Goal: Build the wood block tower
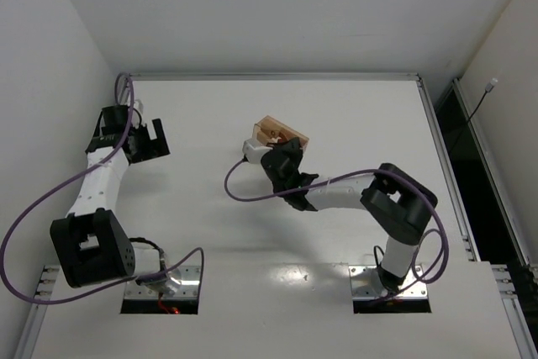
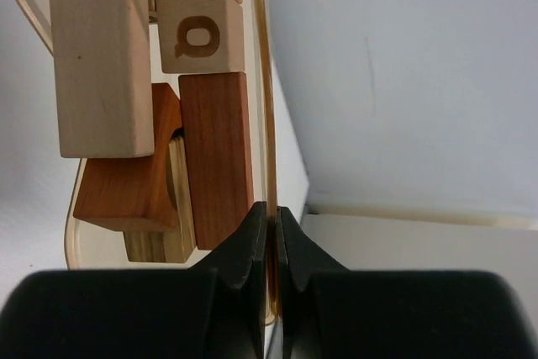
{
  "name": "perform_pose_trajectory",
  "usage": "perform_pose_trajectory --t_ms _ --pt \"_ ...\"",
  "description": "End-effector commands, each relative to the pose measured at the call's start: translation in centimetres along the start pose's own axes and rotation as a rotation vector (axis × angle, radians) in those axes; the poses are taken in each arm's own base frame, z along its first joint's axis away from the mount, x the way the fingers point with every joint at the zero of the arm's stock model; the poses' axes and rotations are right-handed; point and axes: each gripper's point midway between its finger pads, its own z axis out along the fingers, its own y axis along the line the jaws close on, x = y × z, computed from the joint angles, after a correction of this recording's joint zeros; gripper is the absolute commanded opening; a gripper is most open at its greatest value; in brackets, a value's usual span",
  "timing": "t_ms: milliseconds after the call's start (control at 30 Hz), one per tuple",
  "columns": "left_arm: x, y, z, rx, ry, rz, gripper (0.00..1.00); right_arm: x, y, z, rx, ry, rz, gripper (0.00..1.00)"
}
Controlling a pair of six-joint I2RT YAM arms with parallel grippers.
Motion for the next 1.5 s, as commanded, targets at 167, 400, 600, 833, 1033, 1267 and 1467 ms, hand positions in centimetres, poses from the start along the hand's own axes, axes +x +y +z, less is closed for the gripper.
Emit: perform_pose_trajectory --t_ms 167,400,600,833,1033,1267,1467 --pt "-1.4 0.0 0.0 0.029 -0.02 -0.017 0.94 -2.7 -4.3 -4.6 0.34 -0.065 0.012 0.0" --pt "-1.3 0.1 -0.2 0.032 -0.011 -0.025 0.94 -2.9 -1.6 -8.3 0.381 -0.151 -0.093 0.0" --pt "-1.5 0.0 -0.1 0.041 -0.011 -0.025 0.94 -2.0 2.1 -10.6 0.352 -0.194 -0.198 0.0" --pt "-1.6 0.1 -0.1 0.044 -0.011 -0.032 0.94 -0.9 4.3 -10.7 0.319 -0.173 -0.287 0.0" --pt "-1.6 -0.2 0.2 0.062 -0.001 -0.033 0.94 -1.2 2.5 -10.7 0.348 -0.151 -0.353 0.0" --pt "-1.2 -0.3 0.4 0.07 0.018 -0.036 0.94 -2.6 -2.3 -11.1 0.416 -0.125 -0.26 0.0" --pt "-1.0 -0.3 0.3 0.07 0.017 -0.026 0.94 -2.0 -1.2 -10.2 0.405 -0.107 -0.314 0.0"
